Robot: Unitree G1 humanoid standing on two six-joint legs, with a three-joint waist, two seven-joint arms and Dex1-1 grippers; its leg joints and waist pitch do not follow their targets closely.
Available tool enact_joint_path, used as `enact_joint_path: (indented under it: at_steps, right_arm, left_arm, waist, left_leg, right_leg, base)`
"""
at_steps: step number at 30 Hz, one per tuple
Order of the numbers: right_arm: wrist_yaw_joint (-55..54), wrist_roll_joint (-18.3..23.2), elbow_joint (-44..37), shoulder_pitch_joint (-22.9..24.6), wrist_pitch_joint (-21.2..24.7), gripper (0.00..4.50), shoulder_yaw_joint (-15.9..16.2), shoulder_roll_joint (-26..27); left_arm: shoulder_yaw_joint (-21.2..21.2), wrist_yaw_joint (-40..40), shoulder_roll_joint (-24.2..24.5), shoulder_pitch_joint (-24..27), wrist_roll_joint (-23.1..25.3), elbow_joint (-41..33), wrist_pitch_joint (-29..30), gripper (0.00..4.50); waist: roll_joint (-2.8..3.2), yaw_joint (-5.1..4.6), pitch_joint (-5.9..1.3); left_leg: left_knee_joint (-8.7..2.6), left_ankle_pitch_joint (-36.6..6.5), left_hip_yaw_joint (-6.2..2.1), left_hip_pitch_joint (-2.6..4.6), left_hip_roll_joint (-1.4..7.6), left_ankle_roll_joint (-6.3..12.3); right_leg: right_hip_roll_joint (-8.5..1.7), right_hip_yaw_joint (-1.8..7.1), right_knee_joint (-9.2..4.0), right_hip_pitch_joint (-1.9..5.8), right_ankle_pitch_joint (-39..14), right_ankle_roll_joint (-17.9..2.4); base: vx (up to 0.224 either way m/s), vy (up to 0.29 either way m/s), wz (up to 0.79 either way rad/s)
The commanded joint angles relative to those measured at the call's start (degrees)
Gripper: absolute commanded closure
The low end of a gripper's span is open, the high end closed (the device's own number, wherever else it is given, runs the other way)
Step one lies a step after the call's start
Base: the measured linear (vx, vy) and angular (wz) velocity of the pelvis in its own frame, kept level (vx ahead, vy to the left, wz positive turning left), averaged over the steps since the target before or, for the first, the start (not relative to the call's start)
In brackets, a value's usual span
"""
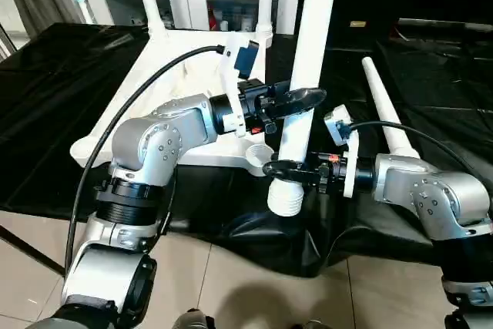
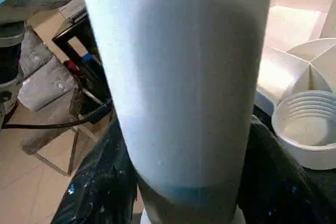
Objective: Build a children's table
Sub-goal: Pick table leg
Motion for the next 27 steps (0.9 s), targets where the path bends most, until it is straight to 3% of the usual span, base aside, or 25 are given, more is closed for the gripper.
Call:
enact_joint_path:
  at_steps: [1, 5, 8, 10, 12, 14, 15, 16, 17, 18, 19, 20, 21, 25, 26, 27]
  right_arm:
    - [-1.1, 0.5, -0.3, 0.1, -0.3, 2.51, -1.8, 0.4]
    - [-1.8, 0.9, -0.5, 0.4, -0.5, 2.57, -2.5, 1.1]
    - [-3.0, 1.6, -0.6, 0.7, -1.2, 2.63, -4.1, 2.4]
    - [-3.5, 1.8, -0.7, 0.7, -1.5, 2.63, -4.6, 2.8]
    - [-4.8, 1.4, -1.2, 0.9, -2.0, 2.64, -5.2, 3.1]
    - [-7.8, -1.7, -1.4, 1.1, -4.0, 2.64, -5.1, 3.1]
    - [-9.0, -3.1, -1.4, 1.2, -4.9, 2.64, -4.8, 3.0]
    - [-10.7, -6.6, -1.4, 1.7, -7.0, 2.64, -3.3, 2.3]
    - [-13.1, -9.3, -1.8, 2.4, -9.1, 2.64, -2.8, 2.5]
    - [-14.2, -10.5, -2.1, 2.8, -10.1, 2.64, -2.6, 2.7]
    - [-15.5, -11.8, -3.0, 3.5, -11.4, 2.64, -2.5, 3.0]
    - [-16.9, -12.0, -5.2, 4.7, -12.8, 2.64, -2.8, 4.0]
    - [-16.9, -12.0, -5.2, 4.7, -12.8, 2.64, -2.8, 4.0]
    - [-22.3, -14.1, -9.2, 7.0, -17.2, 2.64, -3.8, 6.5]
    - [-25.1, -16.4, -10.0, 7.8, -20.1, 2.64, -3.7, 7.5]
    - [-28.3, -18.4, -11.1, 9.8, -24.5, 2.64, -4.5, 9.9]
  left_arm:
    - [2.5, 1.4, -0.5, -0.7, -0.8, 0.4, -0.5, 2.14]
    - [6.9, 1.5, -2.0, -0.9, -5.8, 0.7, 0.9, 1.83]
    - [11.3, 3.8, -5.2, -0.9, -7.4, 1.8, -5.5, 1.6]
    - [13.6, 4.9, -6.5, -1.1, -9.5, 2.3, -6.4, 1.59]
    - [17.3, 8.1, -8.5, -1.5, -11.7, 2.5, -8.3, 1.58]
    - [19.5, 12.1, -9.2, -1.7, -11.0, 2.5, -10.9, 1.58]
    - [19.7, 13.1, -9.1, -1.6, -9.9, 2.3, -11.8, 1.58]
    - [17.9, 14.4, -7.9, -0.3, -5.5, 1.0, -13.4, 1.58]
    - [14.0, 16.3, -5.5, 2.5, 2.8, -1.4, -17.4, 1.58]
    - [12.1, 17.2, -4.4, 4.0, 6.8, -2.6, -19.6, 1.58]
    - [10.6, 19.5, -3.3, 5.9, 9.8, -4.5, -18.8, 1.58]
    - [9.1, 23.0, -1.3, 9.0, 13.6, -7.9, -17.6, 1.58]
    - [9.1, 23.0, -1.3, 9.0, 13.6, -7.9, -17.6, 1.58]
    - [6.2, 27.2, 4.1, 16.3, 21.6, -16.0, -18.3, 1.58]
    - [6.2, 29.1, 5.3, 19.1, 23.1, -18.9, -17.0, 1.58]
    - [7.0, 30.8, 5.4, 23.7, 24.9, -22.5, -17.3, 1.58]
  waist:
    - [-0.67, 0.21, -5.83]
    - [-0.57, 0.24, -5.89]
    - [-0.31, 0.26, -5.97]
    - [-0.31, 0.2, -5.98]
    - [-0.59, 0.21, -6.0]
    - [-0.73, 0.13, -5.97]
    - [-0.69, 0.08, -5.95]
    - [-0.65, 0.09, -5.92]
    - [-1.17, -0.02, -5.85]
    - [-1.25, -0.1, -5.84]
    - [-1.67, -0.55, -5.82]
    - [-1.43, -0.6, -5.79]
    - [-1.57, -1.03, -5.77]
    - [-1.84, -1.67, -5.62]
    - [-1.57, -1.64, -5.41]
    - [-1.94, -2.04, -5.19]
  left_leg:
    - [-3.09, -8.4, 0.35, 0.73, -0.54, -0.24]
    - [-3.04, -8.3, 0.32, 0.63, -0.73, -0.24]
    - [-3.03, -8.6, 0.29, 0.57, -0.66, 0.11]
    - [-3.08, -8.8, 0.24, 0.65, -0.61, 0.39]
    - [-2.96, -8.6, 0.37, 0.64, -0.7, 0.47]
    - [-2.95, -8.4, 0.35, 0.62, -0.65, 0.27]
    - [-2.98, -8.5, 0.34, 0.65, -0.68, 0.15]
    - [-3.03, -8.5, 0.31, 0.64, -0.66, 0.06]
    - [-3.21, -8.4, 0.25, 0.64, -0.49, -0.17]
    - [-3.71, -8.4, -0.22, 0.51, 0.13, -0.35]
    - [-3.66, -8.1, 0.13, 0.47, -0.04, -0.56]
    - [-3.66, -8.6, 0.18, 0.77, 0.02, -1.02]
    - [-3.67, -9.0, 0.21, 0.73, -0.09, -0.92]
    - [-4.05, -9.7, 0.07, 0.64, 0.16, -0.71]
    - [-4.01, -11.2, 0.18, 1.12, 0.13, -0.95]
    - [-4.2, -12.1, 0.2, 0.84, 0.16, -1.31]
  right_leg:
    - [-2.25, 0.84, -5.04, 3.92, -15.3, -9.3]
    - [-2.22, 0.73, -5.08, 4.0, -15.4, -9.8]
    - [-2.2, 0.68, -5.2, 4.08, -14.6, -10.4]
    - [-2.13, 0.66, -5.14, 4.04, -14.4, -10.0]
    - [-2.17, 0.67, -5.28, 4.09, -14.5, -10.2]
    - [-2.08, 0.67, -5.25, 4.02, -14.8, -9.8]
    - [-2.06, 0.67, -5.31, 3.99, -15.7, -9.0]
    - [-2.11, 0.67, -5.36, 3.96, -16.3, -8.5]
    - [-2.07, 0.71, -5.35, 3.86, -17.3, -7.1]
    - [-2.44, 0.75, -5.4, 3.86, -18.4, -4.6]
    - [-2.21, 0.78, -5.44, 3.8, -18.6, -3.8]
    - [-2.18, 0.88, -5.33, 3.46, -19.1, -3.2]
    - [-2.15, 0.88, -5.27, 3.45, -19.1, -3.2]
    - [-2.21, 0.87, -5.11, 3.18, -17.8, -4.4]
    - [-2.03, 0.89, -5.43, 2.61, -18.6, -4.4]
    - [-2.11, 0.93, -5.4, 2.69, -18.8, -4.6]
  base:
    - [0.0, 0.0, 0.0]
    - [0.0, 0.0, 0.0]
    - [0.0, 0.0, 0.0]
    - [0.0, 0.0, 0.0]
    - [0.0, 0.0, 0.0]
    - [0.0, 0.0, 0.0]
    - [0.0, 0.0, 0.0]
    - [0.0, 0.0, 0.0]
    - [0.0, 0.0, 0.0]
    - [0.0, 0.0, 0.0]
    - [0.0, 0.0, 0.0]
    - [0.0, 0.0, 0.0]
    - [0.0, 0.0, 0.0]
    - [0.0, 0.0, 0.0]
    - [0.0, 0.0, 0.0]
    - [0.0, 0.0, 0.0]
